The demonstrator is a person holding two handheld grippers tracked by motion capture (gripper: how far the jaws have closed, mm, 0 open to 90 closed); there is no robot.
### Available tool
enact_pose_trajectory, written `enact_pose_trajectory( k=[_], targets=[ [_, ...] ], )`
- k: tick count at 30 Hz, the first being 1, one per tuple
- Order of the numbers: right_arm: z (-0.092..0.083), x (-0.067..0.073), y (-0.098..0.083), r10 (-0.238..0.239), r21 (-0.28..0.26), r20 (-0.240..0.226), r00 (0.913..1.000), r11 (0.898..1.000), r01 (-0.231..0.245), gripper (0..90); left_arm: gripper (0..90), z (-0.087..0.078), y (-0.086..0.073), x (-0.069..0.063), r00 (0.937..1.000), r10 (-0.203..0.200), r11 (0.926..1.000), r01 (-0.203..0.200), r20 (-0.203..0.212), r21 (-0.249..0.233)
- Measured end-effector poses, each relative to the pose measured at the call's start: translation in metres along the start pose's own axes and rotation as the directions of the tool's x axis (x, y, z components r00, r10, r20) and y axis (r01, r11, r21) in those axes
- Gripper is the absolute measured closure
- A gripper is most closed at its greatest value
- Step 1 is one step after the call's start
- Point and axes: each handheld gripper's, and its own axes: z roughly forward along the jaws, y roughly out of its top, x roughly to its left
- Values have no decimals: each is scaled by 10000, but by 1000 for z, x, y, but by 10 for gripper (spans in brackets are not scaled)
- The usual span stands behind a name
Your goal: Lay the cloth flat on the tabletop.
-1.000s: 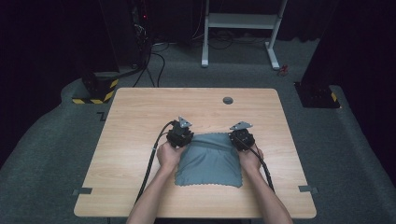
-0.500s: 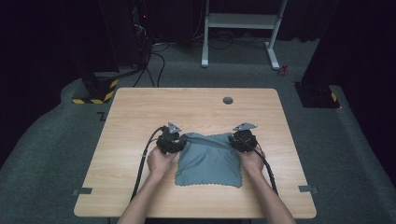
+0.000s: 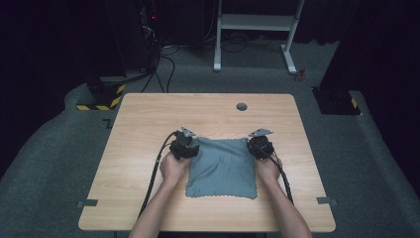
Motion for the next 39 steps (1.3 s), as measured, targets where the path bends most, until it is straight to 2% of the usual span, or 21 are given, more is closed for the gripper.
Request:
enact_pose_trajectory(
  k=[2,4,7,10,12,14,16,18,19,20,23,24,27,29,30,32,33,34,36,38,39],
  targets=[
    [-3,-5,1,90,-244,190,9998,9997,-85,897,545,3,0,3,9998,66,9999,-64,-181,143],
    [1,-7,2,-4,66,364,9993,10000,2,897,533,4,1,6,9996,-90,9998,95,-280,154],
    [9,-7,5,106,239,452,9989,9996,-117,886,532,4,3,8,9983,-23,9997,38,-585,250],
    [13,-4,5,-89,449,586,9982,9990,63,816,532,1,2,8,9989,-70,9997,81,-453,236],
    [12,-6,3,65,491,702,9975,9987,-99,787,532,-5,-1,5,9998,-20,10000,20,-183,-45],
    [7,-10,-1,278,264,624,9977,9992,-295,772,529,-12,-4,-1,9998,170,9995,-168,96,-254],
    [-1,-11,-5,282,8,463,9985,9996,-283,761,527,-17,-8,-6,9982,579,9979,-573,184,-316],
    [-8,-8,-9,260,-274,-143,9996,9993,-264,745,526,-16,-11,-9,9953,947,9955,-945,205,-120],
    [-10,-5,-11,67,-369,-374,9993,9993,-81,742,526,-15,-12,-9,9944,1056,9944,-1056,95,-2],
    [-11,-2,-12,-81,-377,-503,9987,9993,62,739,523,-12,-13,-9,9941,1089,9940,-1088,-7,130],
    [-11,6,-19,-550,-195,-856,9948,9984,535,735,502,-9,-14,-3,9975,705,9975,-705,77,-59],
    [-9,6,-21,-612,-77,-842,9946,9981,608,732,504,-9,-14,-2,9968,796,9968,-796,-36,-64],
    [-9,-4,-26,-184,-171,-1256,9919,9997,164,724,500,-8,-12,3,9935,1076,9942,-1077,-359,-5],
    [-11,-5,-29,-227,-187,-1179,9928,9996,206,718,493,-6,-10,6,9903,1150,9934,-1146,-776,97],
    [-12,-5,-29,-277,-170,-1114,9934,9995,260,714,497,-5,-9,9,9910,1062,9943,-1052,-814,175],
    [-13,-4,-29,-342,-115,-948,9949,9994,333,680,477,-5,-8,12,9945,750,9970,-735,-732,227],
    [-14,-3,-29,-176,-59,-951,9953,9998,172,664,481,-7,-9,11,9952,665,9976,-649,-712,248],
    [-18,0,-31,-123,-136,-1169,9931,9999,108,654,474,-9,-11,10,9972,535,9984,-526,-518,189],
    [-21,2,-33,-198,-271,-1268,9917,9995,165,651,471,-18,-17,3,9990,383,9991,-379,231,-168],
    [-37,17,-41,-742,-660,-1620,9840,9958,642,644,445,-28,-23,-6,9953,551,9975,-513,801,-485],
    [-37,17,-41,-742,-660,-1620,9840,9958,642,644,445,-33,-26,-12,9914,618,9967,-553,1151,-591]
  ],
)
